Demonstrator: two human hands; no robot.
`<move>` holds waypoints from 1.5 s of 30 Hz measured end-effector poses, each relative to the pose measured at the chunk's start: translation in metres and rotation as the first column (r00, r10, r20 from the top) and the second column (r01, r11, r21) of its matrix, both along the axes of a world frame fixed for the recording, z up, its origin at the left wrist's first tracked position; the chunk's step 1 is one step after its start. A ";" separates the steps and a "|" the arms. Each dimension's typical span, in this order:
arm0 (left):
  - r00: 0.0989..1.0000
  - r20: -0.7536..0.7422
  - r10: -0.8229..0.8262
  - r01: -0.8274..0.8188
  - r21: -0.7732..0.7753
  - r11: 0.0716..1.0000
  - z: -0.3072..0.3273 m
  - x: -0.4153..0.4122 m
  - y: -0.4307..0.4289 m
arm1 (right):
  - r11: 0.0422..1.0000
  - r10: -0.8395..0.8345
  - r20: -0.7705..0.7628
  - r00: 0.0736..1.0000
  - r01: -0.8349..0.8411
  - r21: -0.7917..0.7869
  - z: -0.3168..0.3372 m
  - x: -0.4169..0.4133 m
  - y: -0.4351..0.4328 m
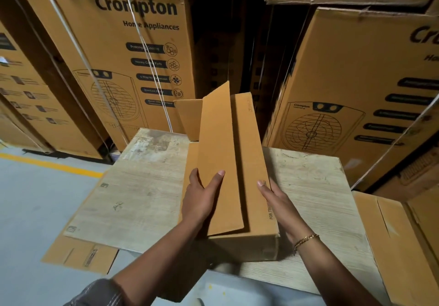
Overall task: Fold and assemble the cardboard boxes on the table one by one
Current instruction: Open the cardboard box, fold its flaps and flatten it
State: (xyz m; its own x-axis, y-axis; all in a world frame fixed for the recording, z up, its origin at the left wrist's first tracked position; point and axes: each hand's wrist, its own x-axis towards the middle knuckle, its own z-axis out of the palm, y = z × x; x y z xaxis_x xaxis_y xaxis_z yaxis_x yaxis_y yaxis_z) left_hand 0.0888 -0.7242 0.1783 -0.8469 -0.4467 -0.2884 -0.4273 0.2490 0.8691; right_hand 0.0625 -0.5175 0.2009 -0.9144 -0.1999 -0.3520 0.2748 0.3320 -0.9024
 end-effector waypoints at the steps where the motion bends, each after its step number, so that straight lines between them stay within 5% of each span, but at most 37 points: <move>1: 1.000 -0.015 0.012 -0.011 0.051 0.999 -0.001 0.001 -0.003 | 0.998 0.022 -0.047 0.999 -0.019 0.064 0.004 -0.001 0.000; 8: 0.991 -0.070 0.114 -0.089 0.287 0.954 -0.032 0.012 -0.049 | 0.843 0.400 -0.211 0.892 -0.267 0.466 0.023 0.003 -0.030; 13: 0.997 0.004 0.082 -0.080 0.295 0.952 -0.085 0.006 -0.097 | 0.908 0.317 -0.320 0.893 -0.188 0.375 -0.003 0.001 -0.040; 17: 0.996 0.009 0.083 -0.084 0.133 0.988 -0.057 0.010 -0.084 | 0.938 0.085 -0.226 0.970 -0.001 0.348 -0.029 -0.016 -0.029; 22: 0.995 -0.094 -0.013 -0.004 -0.181 0.983 0.007 0.013 -0.060 | 0.927 0.090 -0.253 0.963 0.012 0.376 -0.037 -0.018 -0.029; 26: 0.988 0.092 -0.127 0.154 -0.432 0.889 0.021 0.004 -0.051 | 0.901 0.202 -0.320 0.925 -0.047 0.432 -0.036 -0.003 -0.058; 34: 0.988 0.130 -0.082 0.128 -0.400 0.908 0.001 0.017 -0.110 | 0.825 0.350 -0.364 0.863 -0.099 0.557 -0.050 -0.017 -0.065; 39: 0.996 0.072 0.045 0.007 -0.601 0.799 -0.010 0.039 -0.096 | 0.770 0.485 -0.352 0.800 -0.200 0.606 -0.051 -0.011 -0.084; 45: 0.962 0.258 0.092 0.131 -0.729 0.672 -0.022 0.032 -0.085 | 0.703 0.569 -0.284 0.772 -0.278 0.654 -0.045 -0.005 -0.108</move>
